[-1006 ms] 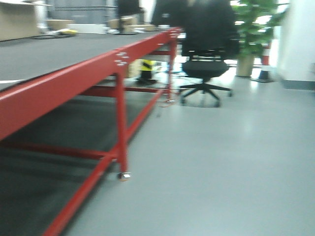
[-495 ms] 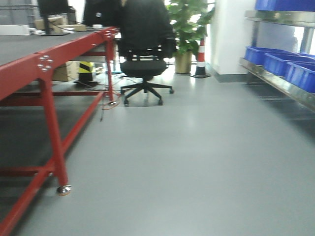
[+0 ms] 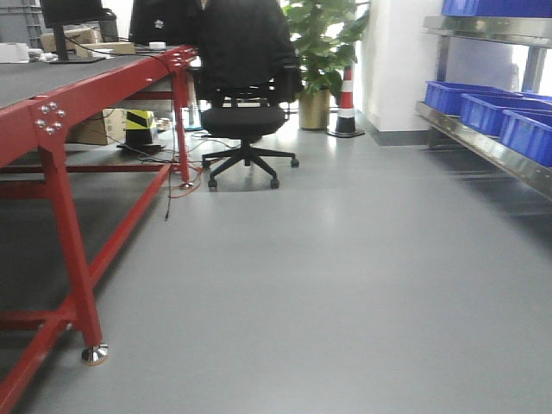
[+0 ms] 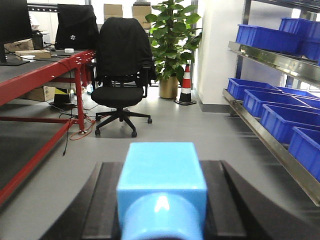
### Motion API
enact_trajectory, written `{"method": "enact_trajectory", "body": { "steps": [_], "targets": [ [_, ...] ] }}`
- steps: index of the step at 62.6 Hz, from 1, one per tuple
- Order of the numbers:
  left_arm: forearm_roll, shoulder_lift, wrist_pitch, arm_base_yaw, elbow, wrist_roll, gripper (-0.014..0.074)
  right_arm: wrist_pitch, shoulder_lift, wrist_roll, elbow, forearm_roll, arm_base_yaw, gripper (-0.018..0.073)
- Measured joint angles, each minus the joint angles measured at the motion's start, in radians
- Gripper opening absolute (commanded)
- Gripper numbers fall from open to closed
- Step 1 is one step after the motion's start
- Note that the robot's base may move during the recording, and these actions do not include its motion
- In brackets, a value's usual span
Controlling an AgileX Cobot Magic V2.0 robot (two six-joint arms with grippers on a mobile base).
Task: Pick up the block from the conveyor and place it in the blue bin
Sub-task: 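Drive the base up to the shelf of blue bins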
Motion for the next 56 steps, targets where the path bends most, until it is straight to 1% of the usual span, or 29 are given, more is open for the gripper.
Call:
{"method": "enact_trajectory", "body": {
  "steps": [56],
  "targets": [
    [0.0,0.0,0.0,0.0,0.0,0.0,-0.0111,0.0,0.0,0.0,0.0,0.0,0.0,-0.0162]
  ]
}}
